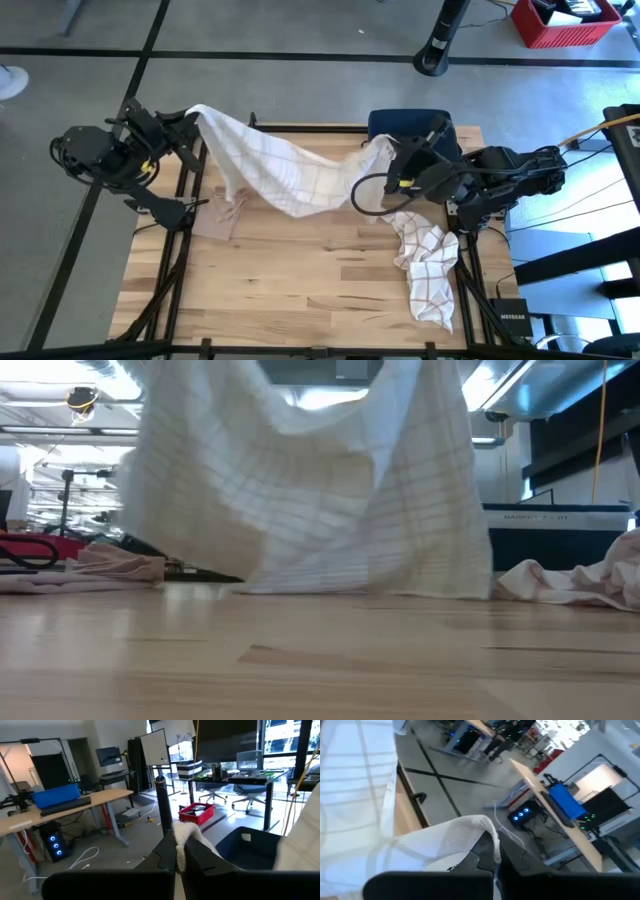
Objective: Fold towel
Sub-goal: Fold the white patterned towel
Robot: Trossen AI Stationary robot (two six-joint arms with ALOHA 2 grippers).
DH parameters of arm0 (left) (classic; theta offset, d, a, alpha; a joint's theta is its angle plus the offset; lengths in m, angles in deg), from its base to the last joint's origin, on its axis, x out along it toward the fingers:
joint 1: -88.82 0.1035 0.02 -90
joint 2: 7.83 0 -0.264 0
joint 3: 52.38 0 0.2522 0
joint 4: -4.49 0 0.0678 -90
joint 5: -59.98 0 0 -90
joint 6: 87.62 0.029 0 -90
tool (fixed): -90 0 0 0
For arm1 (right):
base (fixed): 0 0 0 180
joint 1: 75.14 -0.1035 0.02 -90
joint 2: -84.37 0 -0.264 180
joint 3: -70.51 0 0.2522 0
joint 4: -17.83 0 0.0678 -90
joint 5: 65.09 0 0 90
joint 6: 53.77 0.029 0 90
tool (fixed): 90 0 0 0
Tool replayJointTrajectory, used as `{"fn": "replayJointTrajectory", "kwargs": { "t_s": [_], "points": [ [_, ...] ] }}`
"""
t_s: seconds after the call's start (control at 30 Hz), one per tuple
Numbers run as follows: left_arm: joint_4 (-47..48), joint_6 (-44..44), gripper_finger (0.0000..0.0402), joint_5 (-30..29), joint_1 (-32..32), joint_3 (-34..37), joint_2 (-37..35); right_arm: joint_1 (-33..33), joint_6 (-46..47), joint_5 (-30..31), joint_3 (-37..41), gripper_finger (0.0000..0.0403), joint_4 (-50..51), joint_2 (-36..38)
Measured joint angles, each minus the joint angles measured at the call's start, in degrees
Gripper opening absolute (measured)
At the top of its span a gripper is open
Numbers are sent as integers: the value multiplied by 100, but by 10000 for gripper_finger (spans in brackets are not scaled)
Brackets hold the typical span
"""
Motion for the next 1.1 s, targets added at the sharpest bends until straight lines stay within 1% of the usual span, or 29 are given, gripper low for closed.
{"fn": "replayJointTrajectory", "kwargs": {
  "t_s": [0.1,0.2,0.27,0.37,0.43,0.47,0.63,0.73,0.83,0.93,1.0,1.1],
  "points": [
    [-23,22,3,161,0,0,48,0,0,5,0,5,2,-7],
    [-21,-74,3,659,0,0,134,-3,14,-94,2,3,2,-11],
    [-1,-162,3,1055,-1,0,230,-14,134,-481,2,4,10,-9],
    [128,-407,3,1743,-107,0,415,-252,451,-1275,2,3,150,-13],
    [200,-593,3,2216,-276,0,560,-516,611,-1692,2,3,181,-25],
    [206,-661,3,2393,-356,0,660,-668,721,-1794,2,3,177,-35],
    [-33,-893,2,2882,-944,0,1282,-1684,1128,-1854,2,2,3,-151],
    [-341,-805,3,3200,-1352,0,1675,-2292,1324,-1943,2,2,-249,-269],
    [-814,-395,3,3304,-1798,2,2032,-2745,1355,-1951,2,3,-643,-412],
    [-1132,-152,2,3264,-2056,0,2331,-3024,1463,-1881,2,3,-796,-585],
    [-999,-293,3,3198,-2100,9,2534,-3068,1632,-1830,2,3,-690,-770],
    [-644,-892,2,2946,-1983,239,2840,-2997,2074,-1800,8,3,-229,-1171]
  ]
}}
